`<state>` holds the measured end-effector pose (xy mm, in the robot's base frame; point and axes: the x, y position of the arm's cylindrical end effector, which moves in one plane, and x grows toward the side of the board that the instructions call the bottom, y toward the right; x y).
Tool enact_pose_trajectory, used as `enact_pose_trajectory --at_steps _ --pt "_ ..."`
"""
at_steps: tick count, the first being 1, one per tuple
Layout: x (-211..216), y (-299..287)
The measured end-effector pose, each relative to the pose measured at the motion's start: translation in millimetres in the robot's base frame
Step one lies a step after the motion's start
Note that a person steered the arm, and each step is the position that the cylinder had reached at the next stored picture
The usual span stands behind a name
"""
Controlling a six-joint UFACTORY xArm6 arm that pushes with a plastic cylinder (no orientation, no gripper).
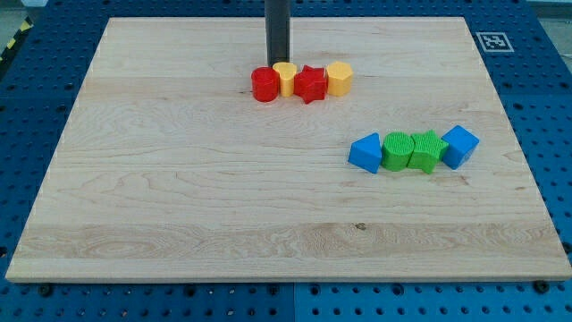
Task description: Place the blue cube at the bottom right side of the board
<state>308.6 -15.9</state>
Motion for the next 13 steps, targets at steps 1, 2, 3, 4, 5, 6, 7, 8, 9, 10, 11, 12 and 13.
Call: enact_pose_trajectory --at_steps 1,2,3,4,5,6,7,8,9,10,11,12,13 --pt "2 -1" --pt "-10 -47" --pt "15 -107" --pt "89 -128" --pt "139 -92" --pt "136 -9" --pt "110 94" --pt "106 192" --pt "144 243" --pt "195 259" --pt "184 261" --pt "152 247" --pt "166 228"
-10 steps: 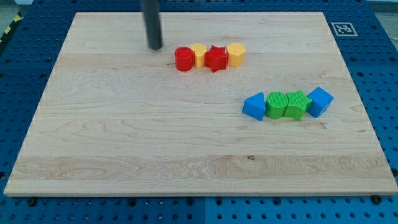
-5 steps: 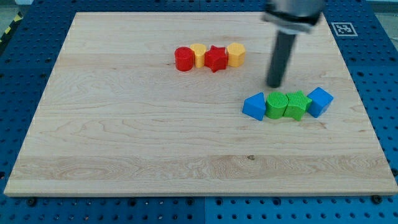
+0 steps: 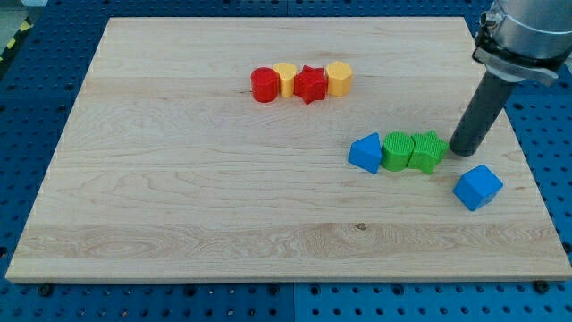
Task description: Place the blue cube at the bottom right side of the board
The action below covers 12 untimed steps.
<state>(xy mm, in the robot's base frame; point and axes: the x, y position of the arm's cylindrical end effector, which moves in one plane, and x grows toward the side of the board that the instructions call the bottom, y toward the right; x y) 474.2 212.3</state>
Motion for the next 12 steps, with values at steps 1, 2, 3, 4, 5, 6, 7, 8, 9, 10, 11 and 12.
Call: enact_pose_trajectory --at_steps 1,2,3,4,5,6,7,8,9,10,11,12 --pt "30 -3" --pt "48 12" --pt "48 8" --pt "55 -20" --pt "74 -18" --pt "76 30" --pt "76 48" --pt "58 34" --pt "11 43" --pt "-2 118" --pt "-1 132" --pt "13 133"
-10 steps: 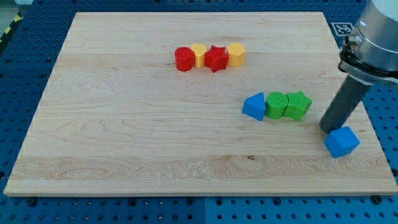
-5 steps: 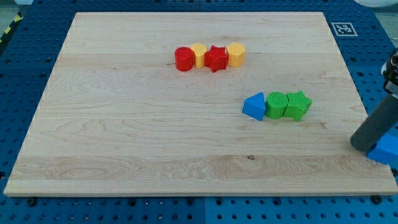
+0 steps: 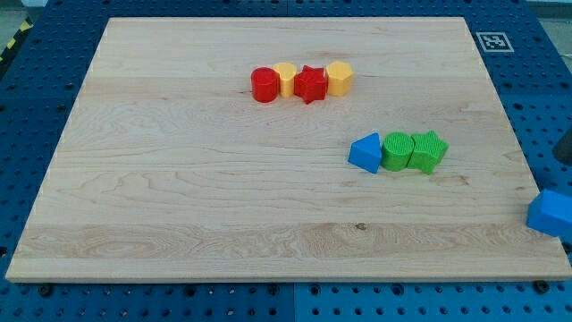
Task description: Place the blue cube at the bottom right side of the board
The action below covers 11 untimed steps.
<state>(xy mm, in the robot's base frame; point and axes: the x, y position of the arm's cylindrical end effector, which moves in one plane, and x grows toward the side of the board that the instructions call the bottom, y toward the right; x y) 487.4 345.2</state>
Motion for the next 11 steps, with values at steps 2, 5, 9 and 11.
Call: enact_pose_trajectory --at_steps 2,5,9,11 --pt "92 -1" --pt "67 0" --pt "53 -51" --pt "36 -71"
